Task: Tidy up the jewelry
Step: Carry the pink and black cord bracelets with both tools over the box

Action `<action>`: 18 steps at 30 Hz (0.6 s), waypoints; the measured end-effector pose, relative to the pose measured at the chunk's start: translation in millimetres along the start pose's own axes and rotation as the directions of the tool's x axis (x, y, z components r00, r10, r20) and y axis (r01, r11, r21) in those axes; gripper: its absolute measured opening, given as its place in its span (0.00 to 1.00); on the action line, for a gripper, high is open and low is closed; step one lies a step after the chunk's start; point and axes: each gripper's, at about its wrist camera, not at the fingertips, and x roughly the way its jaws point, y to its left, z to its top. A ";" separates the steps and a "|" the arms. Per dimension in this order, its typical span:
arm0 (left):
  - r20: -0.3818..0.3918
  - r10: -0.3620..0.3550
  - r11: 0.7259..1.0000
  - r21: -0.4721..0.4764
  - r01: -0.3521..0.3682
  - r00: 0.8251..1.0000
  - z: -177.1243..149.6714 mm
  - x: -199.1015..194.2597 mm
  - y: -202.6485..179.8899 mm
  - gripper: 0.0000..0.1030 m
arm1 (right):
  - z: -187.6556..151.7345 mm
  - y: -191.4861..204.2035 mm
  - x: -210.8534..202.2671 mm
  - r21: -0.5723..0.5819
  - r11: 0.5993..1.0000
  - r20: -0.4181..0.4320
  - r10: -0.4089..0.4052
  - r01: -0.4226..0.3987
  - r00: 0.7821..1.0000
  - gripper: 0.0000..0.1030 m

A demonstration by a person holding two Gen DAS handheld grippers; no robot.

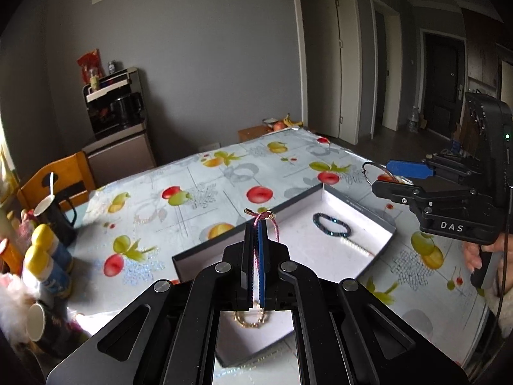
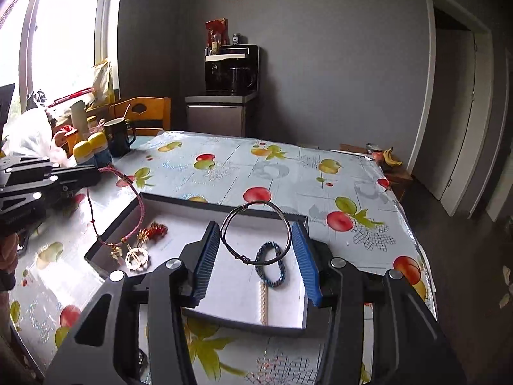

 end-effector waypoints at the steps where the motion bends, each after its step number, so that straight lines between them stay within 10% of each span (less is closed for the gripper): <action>1: -0.002 0.002 1.000 -0.015 -0.002 1.000 3.3 8.5 2.7 0.02 | 4.9 -0.9 3.9 0.012 1.000 0.006 -0.002 0.002 1.000 0.45; 18: -0.144 -0.015 0.987 -0.160 -0.009 0.989 -20.7 105.1 27.6 0.02 | -31.3 20.3 77.8 0.023 0.996 -0.161 0.092 -0.090 0.983 0.45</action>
